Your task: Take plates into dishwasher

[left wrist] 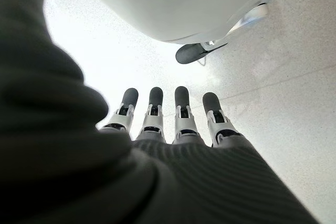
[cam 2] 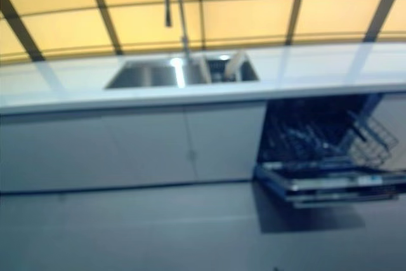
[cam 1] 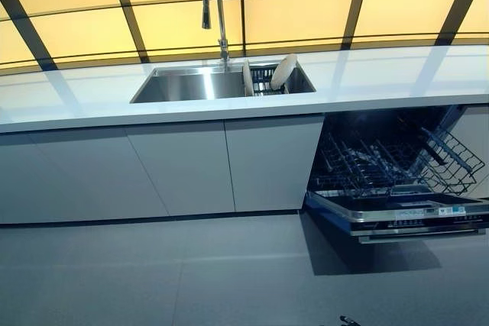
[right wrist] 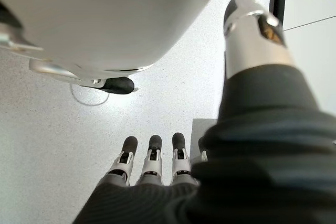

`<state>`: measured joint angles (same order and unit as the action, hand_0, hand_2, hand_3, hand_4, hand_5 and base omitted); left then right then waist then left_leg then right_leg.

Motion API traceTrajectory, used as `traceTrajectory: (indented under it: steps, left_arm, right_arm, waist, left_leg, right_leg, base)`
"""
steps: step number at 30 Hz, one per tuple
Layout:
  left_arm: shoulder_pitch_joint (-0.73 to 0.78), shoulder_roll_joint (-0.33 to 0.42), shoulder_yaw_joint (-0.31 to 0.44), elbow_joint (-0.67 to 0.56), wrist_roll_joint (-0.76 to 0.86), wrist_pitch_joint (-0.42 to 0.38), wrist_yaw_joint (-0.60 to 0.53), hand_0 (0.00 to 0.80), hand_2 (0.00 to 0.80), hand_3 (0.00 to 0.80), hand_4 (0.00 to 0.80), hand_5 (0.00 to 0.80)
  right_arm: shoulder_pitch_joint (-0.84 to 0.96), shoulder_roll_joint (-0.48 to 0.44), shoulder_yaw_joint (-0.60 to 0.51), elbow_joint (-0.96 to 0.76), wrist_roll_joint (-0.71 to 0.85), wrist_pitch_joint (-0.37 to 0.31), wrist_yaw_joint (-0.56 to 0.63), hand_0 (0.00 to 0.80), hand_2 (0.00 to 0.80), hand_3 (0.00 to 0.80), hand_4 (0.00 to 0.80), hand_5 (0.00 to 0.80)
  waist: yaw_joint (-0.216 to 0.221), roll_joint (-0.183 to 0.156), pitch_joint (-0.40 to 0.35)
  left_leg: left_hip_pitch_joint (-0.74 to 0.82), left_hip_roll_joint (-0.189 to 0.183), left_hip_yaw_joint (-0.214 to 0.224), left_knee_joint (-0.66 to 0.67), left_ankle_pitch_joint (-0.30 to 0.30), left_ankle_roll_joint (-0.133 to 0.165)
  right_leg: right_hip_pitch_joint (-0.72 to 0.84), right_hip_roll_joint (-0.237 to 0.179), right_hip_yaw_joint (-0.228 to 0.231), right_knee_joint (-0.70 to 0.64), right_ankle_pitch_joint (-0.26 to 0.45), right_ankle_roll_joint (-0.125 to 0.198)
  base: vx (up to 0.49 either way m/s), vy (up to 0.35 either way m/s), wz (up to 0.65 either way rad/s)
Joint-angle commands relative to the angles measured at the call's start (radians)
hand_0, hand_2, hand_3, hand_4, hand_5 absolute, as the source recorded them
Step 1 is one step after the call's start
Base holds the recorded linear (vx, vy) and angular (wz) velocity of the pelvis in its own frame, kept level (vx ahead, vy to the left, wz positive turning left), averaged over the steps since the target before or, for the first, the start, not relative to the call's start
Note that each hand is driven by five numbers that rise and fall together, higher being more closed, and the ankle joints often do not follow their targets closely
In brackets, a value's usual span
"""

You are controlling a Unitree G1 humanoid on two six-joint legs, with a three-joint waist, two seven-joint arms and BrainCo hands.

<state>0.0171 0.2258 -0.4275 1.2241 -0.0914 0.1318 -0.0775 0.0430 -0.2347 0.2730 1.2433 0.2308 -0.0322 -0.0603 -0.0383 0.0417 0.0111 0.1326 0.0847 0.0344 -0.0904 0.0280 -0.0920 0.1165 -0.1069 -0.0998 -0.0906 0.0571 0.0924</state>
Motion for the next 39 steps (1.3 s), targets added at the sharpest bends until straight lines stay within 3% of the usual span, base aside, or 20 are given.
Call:
traceTrajectory:
  steps: [1, 14, 17, 22, 29, 36, 39]
  left_arm:
    - [-0.069, -0.064, 0.022, 0.058, 0.022, -0.026, -0.005, 0.000, 0.000, 0.000, 0.000, 0.000]
    - [-0.070, -0.062, 0.026, 0.058, 0.021, -0.026, 0.001, 0.000, 0.000, 0.000, 0.000, 0.000]
    - [-0.074, -0.061, 0.025, 0.059, 0.021, -0.025, 0.002, 0.000, 0.000, 0.000, 0.000, 0.000]
    - [-0.092, -0.059, 0.017, 0.050, 0.006, -0.011, 0.014, 0.000, 0.000, 0.000, 0.000, 0.000]
    - [-0.107, -0.046, 0.006, 0.043, 0.045, 0.006, 0.011, 0.000, 0.000, 0.000, 0.000, 0.000]
    - [-0.106, -0.034, 0.005, 0.033, 0.051, 0.017, 0.003, 0.000, 0.000, 0.000, 0.000, 0.000]
    - [-0.100, -0.035, 0.007, 0.035, 0.050, 0.021, 0.005, 0.000, 0.000, 0.000, 0.000, 0.000]
  right_arm:
    - [-0.077, 0.066, 0.010, 0.046, 0.020, 0.005, 0.016, 0.000, 0.000, 0.000, 0.000, 0.000]
    - [-0.086, 0.061, 0.026, 0.036, -0.053, 0.009, -0.035, 0.000, 0.000, 0.000, 0.000, 0.000]
    - [-0.091, 0.058, 0.036, 0.037, -0.085, 0.040, -0.046, 0.000, 0.000, 0.000, 0.000, 0.000]
    - [-0.122, 0.046, 0.114, 0.042, -0.316, 0.131, -0.021, 0.000, 0.000, 0.000, 0.000, 0.000]
    - [-0.160, 0.047, 0.165, 0.050, -0.352, 0.247, 0.048, 0.000, 0.000, 0.000, 0.000, 0.000]
    - [-0.153, 0.043, 0.159, 0.045, -0.348, 0.268, 0.058, 0.000, 0.000, 0.000, 0.000, 0.000]
    - [-0.153, 0.039, 0.159, 0.047, -0.381, 0.243, 0.033, 0.000, 0.000, 0.000, 0.000, 0.000]
  waist:
    - [0.009, -0.035, 0.070]
    - [0.013, -0.036, 0.080]
    - [0.014, -0.036, 0.083]
    - [0.031, -0.037, 0.098]
    - [0.071, -0.049, 0.109]
    - [0.082, -0.057, 0.103]
    - [0.089, -0.060, 0.094]
  left_leg:
    - [0.015, -0.132, -0.009, 0.003, -0.036, 0.117]
    - [0.016, -0.132, -0.010, 0.003, -0.036, 0.118]
    - [0.015, -0.131, -0.010, 0.003, -0.035, 0.118]
    - [0.009, -0.132, -0.018, 0.003, -0.028, 0.121]
    - [0.007, -0.132, -0.048, 0.003, -0.017, 0.124]
    - [0.012, -0.135, -0.065, 0.003, -0.018, 0.122]
    - [0.007, -0.140, -0.076, 0.003, -0.018, 0.121]
  right_leg:
    - [0.016, 0.069, -0.001, 0.016, -0.012, -0.030]
    - [0.016, 0.068, -0.003, 0.020, -0.013, -0.030]
    - [0.016, 0.067, -0.004, 0.021, -0.014, -0.030]
    - [0.011, 0.062, -0.016, 0.032, -0.019, -0.035]
    - [0.018, 0.066, -0.046, 0.060, -0.041, -0.043]
    - [0.034, 0.064, -0.058, 0.051, -0.042, -0.044]
    - [0.040, 0.065, -0.058, 0.034, -0.036, -0.042]
  base:
    - [0.000, 0.000, 0.00]
    - [0.000, 0.000, 0.00]
    - [0.000, 0.000, 0.00]
    - [-0.042, 0.000, 0.00]
    - [-0.005, -0.042, 0.15]
    - [0.026, -0.004, 0.15]
    - [0.042, 0.027, 0.00]
